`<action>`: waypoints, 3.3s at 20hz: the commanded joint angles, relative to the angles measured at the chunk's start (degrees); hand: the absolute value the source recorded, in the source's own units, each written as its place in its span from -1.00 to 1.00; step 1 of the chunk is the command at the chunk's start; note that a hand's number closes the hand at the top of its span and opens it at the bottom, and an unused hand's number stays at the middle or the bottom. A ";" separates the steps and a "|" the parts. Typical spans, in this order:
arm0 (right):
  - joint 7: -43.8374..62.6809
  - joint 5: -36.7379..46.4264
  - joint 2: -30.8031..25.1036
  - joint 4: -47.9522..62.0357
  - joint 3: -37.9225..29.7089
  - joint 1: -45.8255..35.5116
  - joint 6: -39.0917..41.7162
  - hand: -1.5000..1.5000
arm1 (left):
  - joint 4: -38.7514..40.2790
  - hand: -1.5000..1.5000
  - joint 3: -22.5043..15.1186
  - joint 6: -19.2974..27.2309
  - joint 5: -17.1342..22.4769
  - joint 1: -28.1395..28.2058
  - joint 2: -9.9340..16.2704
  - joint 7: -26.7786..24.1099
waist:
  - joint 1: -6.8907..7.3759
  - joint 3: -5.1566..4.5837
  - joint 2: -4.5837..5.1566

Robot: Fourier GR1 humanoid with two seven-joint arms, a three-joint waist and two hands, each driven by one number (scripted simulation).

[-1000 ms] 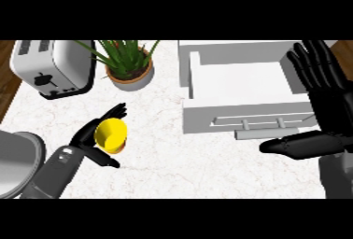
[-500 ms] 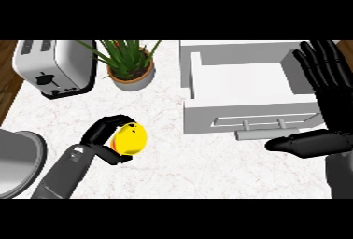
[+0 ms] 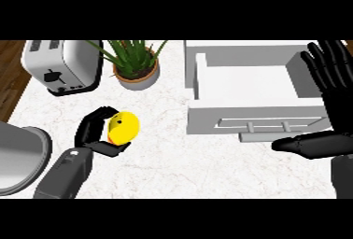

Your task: Pick up the cup, place it into the drawer and close the drawer

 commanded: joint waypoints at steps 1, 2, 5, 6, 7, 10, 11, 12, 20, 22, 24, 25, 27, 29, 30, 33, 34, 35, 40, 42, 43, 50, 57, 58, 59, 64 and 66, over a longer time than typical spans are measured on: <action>-0.05 -0.19 -0.64 0.46 -0.95 1.09 0.34 -1.00 | -1.01 1.00 9.00 6.85 7.72 1.49 -1.16 -6.98 | 0.83 0.08 -0.28; -0.69 -0.91 -0.36 -0.60 -1.26 1.87 0.56 -1.00 | -1.53 1.00 8.86 5.19 7.78 2.59 -1.60 -8.47 | 0.58 0.14 -0.47; 0.79 -0.37 -1.21 1.57 -0.93 -0.66 0.81 -1.00 | -2.52 1.00 7.44 4.14 6.37 1.61 -2.75 -9.46 | 0.70 0.18 -0.46; 2.30 1.60 0.52 1.47 0.59 -3.08 -2.16 -1.00 | -4.51 1.00 6.60 5.55 6.23 -2.60 -4.58 -4.93 | 0.91 0.21 -0.60; 3.72 1.47 1.04 -4.34 1.62 2.26 -1.76 -1.00 | -7.06 1.00 6.45 2.25 6.68 -1.78 -1.26 -2.18 | 0.85 0.25 -0.92; -1.25 3.75 2.66 0.06 2.51 0.82 -2.27 -1.00 | -10.32 1.00 5.05 5.86 6.10 -5.61 -4.51 0.87 | 1.12 0.27 -0.76; -2.53 1.20 0.27 1.32 0.04 2.21 0.87 -1.00 | -11.90 1.00 3.87 9.09 5.06 -6.24 -6.57 1.79 | 1.02 0.30 -0.81; -1.52 1.02 -0.66 -0.16 -0.75 3.41 1.01 -1.00 | -15.69 1.00 4.11 8.99 6.48 -9.13 -6.11 7.92 | 1.48 0.38 -1.26; 0.31 2.79 0.46 0.27 0.42 1.01 -1.02 -1.00 | -26.29 1.00 -1.56 15.37 4.67 -17.09 -10.78 24.07 | 1.47 0.30 -1.06; 1.25 0.85 0.02 -0.91 -0.93 1.26 -0.63 -1.00 | -28.69 1.00 -5.50 20.32 7.53 -19.13 -10.97 27.29 | 0.78 0.30 -1.09; -2.82 2.53 0.66 1.49 -0.75 2.72 -0.40 -1.00 | -28.43 1.00 -4.59 20.42 6.77 -24.45 -11.00 33.55 | 0.71 0.31 -0.85; -0.30 3.46 1.32 -0.77 1.00 2.05 -1.48 -1.00 | -31.30 1.00 -6.96 22.99 6.79 -24.41 -11.01 36.89 | 0.94 0.30 -1.07; -5.59 1.71 -1.35 5.11 -2.84 1.16 1.61 -1.00 | -27.33 1.00 -5.45 25.28 7.12 -30.58 -11.03 37.75 | 0.40 0.32 -0.60; -4.03 1.54 -0.20 3.79 -2.08 1.42 0.59 -1.00 | -26.83 1.00 -6.03 28.51 5.93 -34.96 -11.04 42.82 | 0.27 0.32 -0.69; -2.91 1.75 -0.50 2.95 -1.41 1.23 0.91 -1.00 | -23.40 1.00 -7.90 29.39 6.82 -35.46 -11.05 40.81 | -0.23 0.30 -0.55; 0.06 0.09 -1.97 1.43 -2.25 -1.83 1.23 -1.00 | -17.09 1.00 -11.88 34.00 10.06 -38.85 -11.05 42.57 | -1.76 0.30 -0.36; -2.20 2.57 0.77 2.31 -0.08 -1.03 -0.61 -1.00 | -14.78 1.00 -11.07 33.63 9.59 -42.34 -11.05 45.34 | -1.59 0.32 -0.24; -1.70 2.32 0.87 3.47 0.03 -2.02 -0.60 -1.00 | -12.38 1.00 -11.96 34.97 10.60 -42.70 -11.06 45.63 | -1.97 0.33 -0.07; -2.38 1.28 0.84 3.43 0.35 -1.96 0.79 -1.00 | -3.03 1.00 -15.28 36.21 11.78 -46.21 -11.06 45.34 | -3.67 0.37 0.46; -2.70 2.94 0.82 3.60 1.41 -2.35 0.56 -1.00 | -0.57 1.00 -17.03 35.26 12.20 -47.32 -11.06 46.20 | -4.25 0.37 0.64; -2.11 1.21 0.95 1.91 0.75 -2.49 0.72 -1.00 | -0.46 1.00 -18.31 34.05 14.23 -44.96 -11.06 45.54 | -5.12 0.36 0.61; -1.74 0.31 -0.09 4.23 1.28 -6.27 2.55 -1.00 | 2.91 1.00 -26.01 30.35 14.71 -44.20 -11.06 48.71 | -9.12 0.41 1.60; -2.69 -1.55 1.26 5.78 3.64 -7.35 5.10 -1.00 | -0.53 -1.00 -26.59 29.97 21.01 -40.13 -11.06 44.46 | -10.68 0.34 2.15; -1.70 -3.12 1.85 5.16 4.36 -8.27 5.77 -1.00 | -0.30 -1.00 -26.03 30.70 21.15 -41.99 -11.06 43.68 | -10.93 0.32 2.30; -2.04 -3.64 3.32 5.29 6.31 -8.38 6.52 -1.00 | -0.52 -1.00 -25.37 30.67 22.80 -40.12 -11.06 42.66 | -10.91 0.30 2.54; -0.83 -10.49 1.94 5.12 10.79 -9.34 16.33 1.00 | -3.86 -1.00 -23.14 26.88 28.31 -40.17 -11.06 37.17 | -10.25 0.23 2.50; 0.46 -11.72 1.04 5.01 13.41 -7.15 19.87 1.00 | -5.22 -1.00 -22.90 29.09 30.52 -41.92 -11.06 36.84 | -9.95 0.30 1.58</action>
